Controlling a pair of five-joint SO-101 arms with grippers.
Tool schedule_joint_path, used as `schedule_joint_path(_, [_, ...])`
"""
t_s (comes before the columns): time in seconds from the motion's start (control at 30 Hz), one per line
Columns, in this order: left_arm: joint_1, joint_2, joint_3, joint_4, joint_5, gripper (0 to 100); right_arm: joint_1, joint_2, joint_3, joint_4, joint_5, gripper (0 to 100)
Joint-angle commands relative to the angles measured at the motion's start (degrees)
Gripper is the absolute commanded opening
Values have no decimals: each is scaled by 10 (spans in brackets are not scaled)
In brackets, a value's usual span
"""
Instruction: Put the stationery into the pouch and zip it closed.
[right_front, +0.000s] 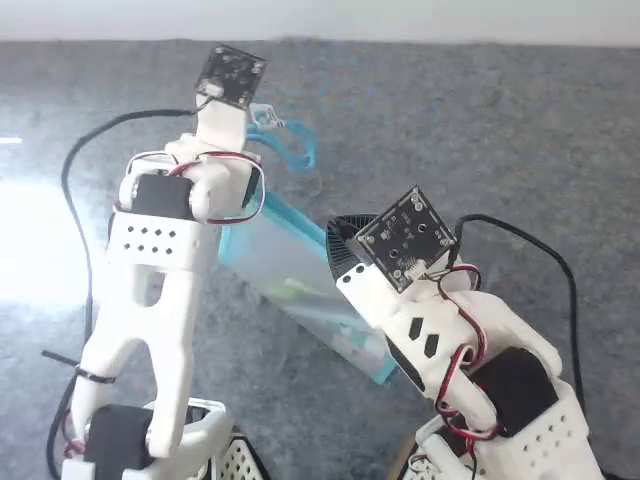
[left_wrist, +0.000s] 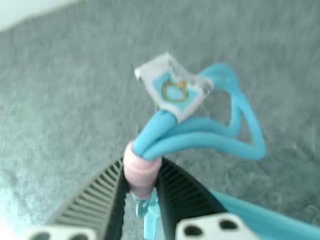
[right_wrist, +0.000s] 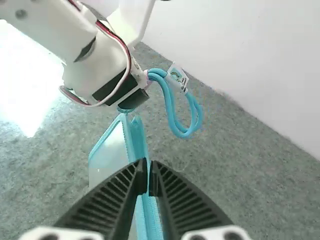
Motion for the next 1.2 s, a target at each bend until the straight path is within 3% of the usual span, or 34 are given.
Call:
schedule_joint_path(0.0, [-1, -5, 25, -49, 18, 10, 6, 1, 9, -15, 17, 9])
schedule_joint_path(0.23, [4, -8, 94, -99, 0, 10, -9, 123, -5, -23, 35, 14])
schedule_joint_path(0.37, [2, -28, 112, -121, -29, 9, 7, 204, -50, 0, 34, 101])
schedule_joint_path(0.5, [4, -126, 167, -153, -45, 9, 48, 252, -98, 5, 34, 196])
schedule_joint_path(0.7, [3, -295, 259, -159, -89, 9, 61, 288, -122, 20, 71, 209])
schedule_joint_path(0.87, [3, -401, 330, -179, -110, 9, 11, 307, -136, 108, 131, 209])
schedule_joint_path(1.0, [-1, -415, 339, -178, -110, 9, -30, 318, -138, 135, 133, 210])
schedule_joint_path(1.17, [-13, -418, 342, -170, -111, 9, -33, 353, -186, 176, 157, 285])
